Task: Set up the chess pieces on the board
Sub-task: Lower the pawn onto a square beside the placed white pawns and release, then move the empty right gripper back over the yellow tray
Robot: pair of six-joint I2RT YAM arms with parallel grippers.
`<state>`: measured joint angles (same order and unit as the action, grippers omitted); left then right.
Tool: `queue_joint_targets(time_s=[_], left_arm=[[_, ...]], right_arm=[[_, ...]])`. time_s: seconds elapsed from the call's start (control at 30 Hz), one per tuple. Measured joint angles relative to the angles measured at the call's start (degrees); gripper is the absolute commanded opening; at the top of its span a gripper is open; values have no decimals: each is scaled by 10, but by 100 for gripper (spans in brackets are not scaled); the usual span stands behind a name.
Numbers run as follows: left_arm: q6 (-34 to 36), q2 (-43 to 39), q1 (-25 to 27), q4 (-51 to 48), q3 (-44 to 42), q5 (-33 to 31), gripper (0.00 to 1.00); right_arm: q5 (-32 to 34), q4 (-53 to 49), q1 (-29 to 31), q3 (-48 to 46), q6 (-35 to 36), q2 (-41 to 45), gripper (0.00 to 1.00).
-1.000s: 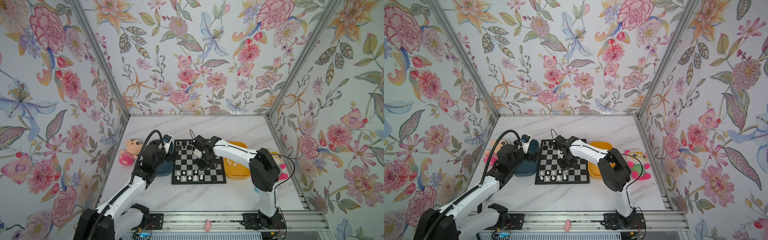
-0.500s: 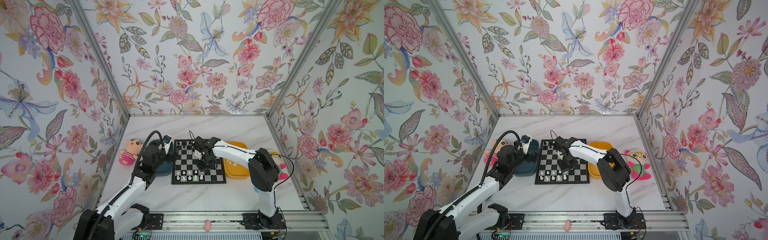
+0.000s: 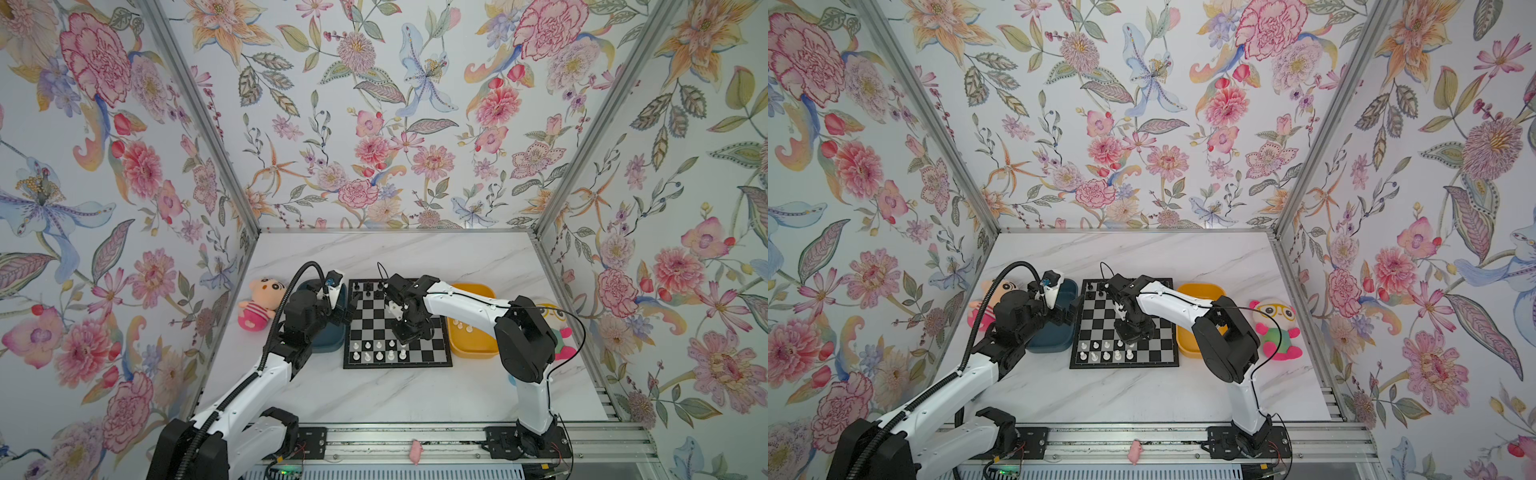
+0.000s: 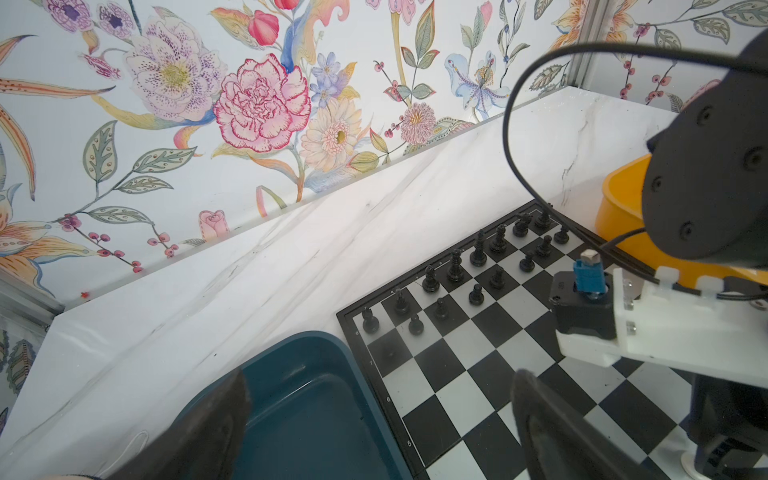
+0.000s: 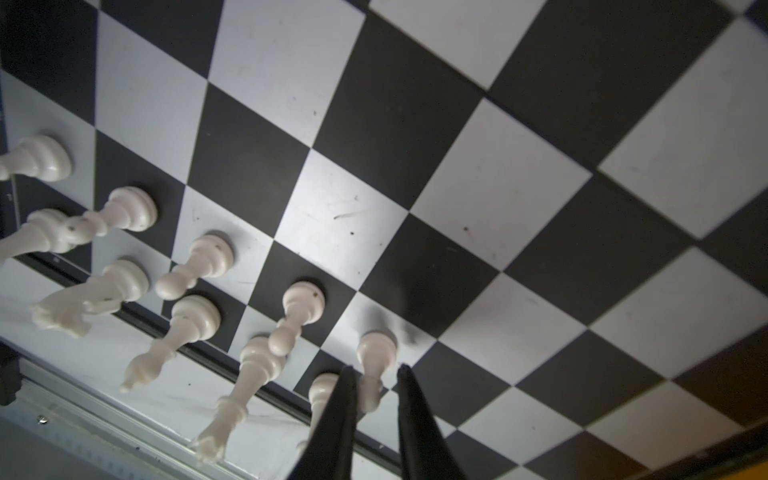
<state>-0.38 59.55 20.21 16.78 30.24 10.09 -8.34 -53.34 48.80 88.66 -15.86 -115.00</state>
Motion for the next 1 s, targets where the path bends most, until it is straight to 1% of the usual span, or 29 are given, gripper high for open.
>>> queue_joint_targets(time_s=[0.27, 0.4, 0.67, 0.8, 0.9, 1.0], left_arm=[[0, 0, 0, 0, 0, 0, 99], [0, 0, 0, 0, 0, 0, 99], [0, 0, 0, 0, 0, 0, 99], [0, 0, 0, 0, 0, 0, 100], [0, 5, 0, 0, 0, 1, 99], [0, 17, 0, 0, 1, 2, 99]], right_arm=[[18, 0, -2, 0, -1, 5, 28], [19, 0, -16, 0, 0, 28, 28], [46, 3, -98, -3, 6, 105, 27], [65, 6, -158, -33, 16, 146, 25], [81, 5, -200, -57, 22, 162, 24], [93, 5, -228, -81, 30, 169, 22]])
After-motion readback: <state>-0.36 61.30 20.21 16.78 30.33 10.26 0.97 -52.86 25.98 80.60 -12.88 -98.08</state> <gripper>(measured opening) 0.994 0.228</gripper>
